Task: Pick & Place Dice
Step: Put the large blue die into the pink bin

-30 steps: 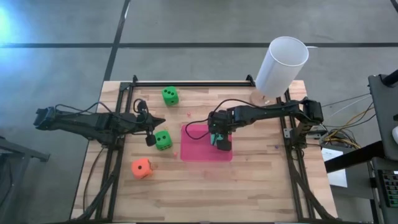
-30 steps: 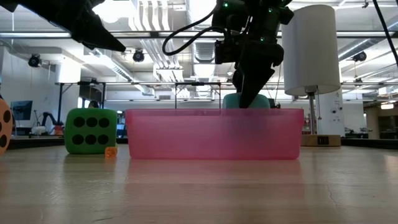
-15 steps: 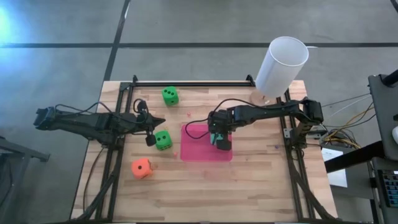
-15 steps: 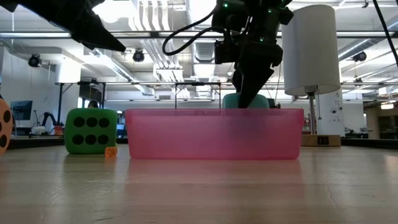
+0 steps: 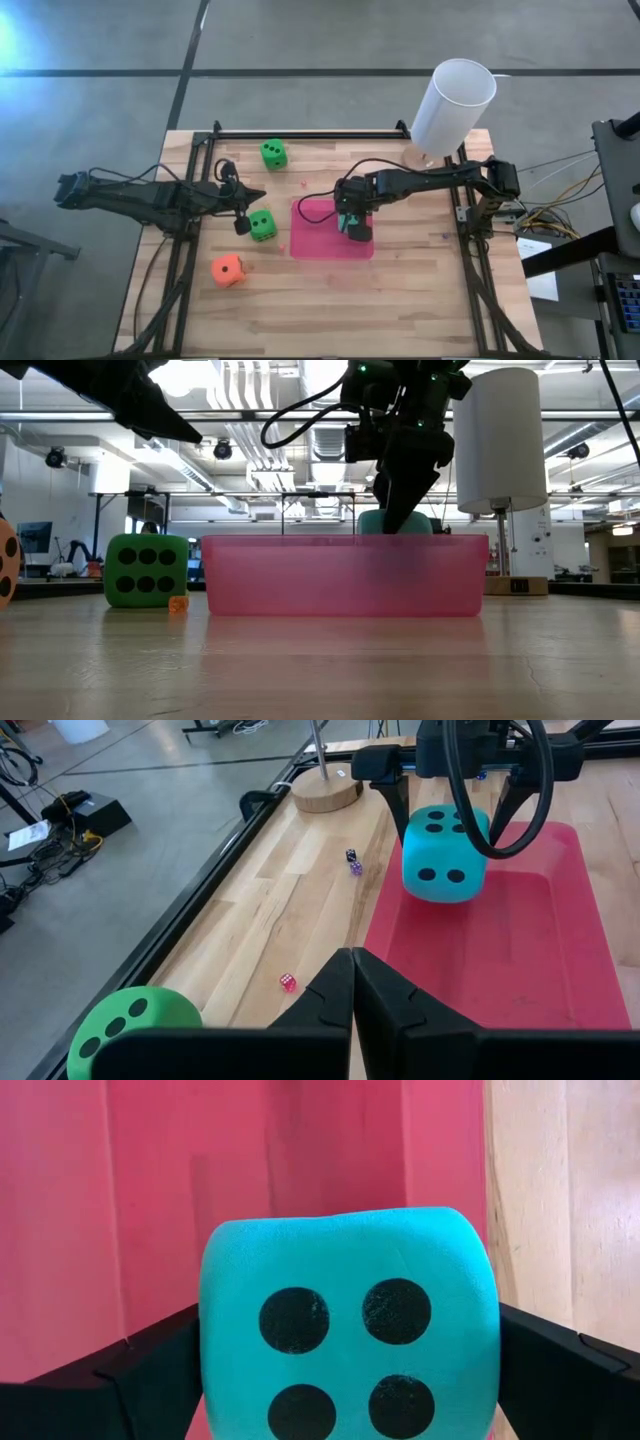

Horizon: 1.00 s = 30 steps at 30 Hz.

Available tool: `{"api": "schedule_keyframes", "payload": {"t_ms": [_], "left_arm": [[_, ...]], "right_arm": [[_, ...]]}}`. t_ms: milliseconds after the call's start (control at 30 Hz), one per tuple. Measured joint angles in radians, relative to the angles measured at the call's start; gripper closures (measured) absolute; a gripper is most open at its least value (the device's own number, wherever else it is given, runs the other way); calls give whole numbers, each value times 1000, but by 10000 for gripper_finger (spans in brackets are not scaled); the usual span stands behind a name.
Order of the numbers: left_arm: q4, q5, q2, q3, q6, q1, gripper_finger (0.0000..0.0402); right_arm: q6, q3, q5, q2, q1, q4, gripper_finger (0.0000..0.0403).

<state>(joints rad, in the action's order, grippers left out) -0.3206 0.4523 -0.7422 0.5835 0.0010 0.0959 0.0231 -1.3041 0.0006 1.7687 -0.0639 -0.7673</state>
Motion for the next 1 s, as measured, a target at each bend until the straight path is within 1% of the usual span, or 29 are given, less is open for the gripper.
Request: {"api": "schedule_keyframes", "payload": {"t_ms": [367, 500, 567, 700, 867, 1000], "left_arm": [[3, 0, 0, 0, 0, 0, 394], [48, -1, -2, 0, -3, 0, 394], [67, -21, -16, 0, -2, 1, 394], [130, -87, -91, 0, 5, 2, 394], [255, -150, -232, 0, 45, 2, 394], [343, -165, -327, 0, 48, 2, 394]], "right_arm": [[0, 0, 0, 0, 0, 8, 3], [0, -6, 0, 0, 0, 23, 3], [1, -12, 0, 0, 0, 26, 3], [0, -16, 0, 0, 0, 39, 3], [0, -16, 0, 0, 0, 46, 3], [0, -16, 0, -1, 0, 46, 3]]}}
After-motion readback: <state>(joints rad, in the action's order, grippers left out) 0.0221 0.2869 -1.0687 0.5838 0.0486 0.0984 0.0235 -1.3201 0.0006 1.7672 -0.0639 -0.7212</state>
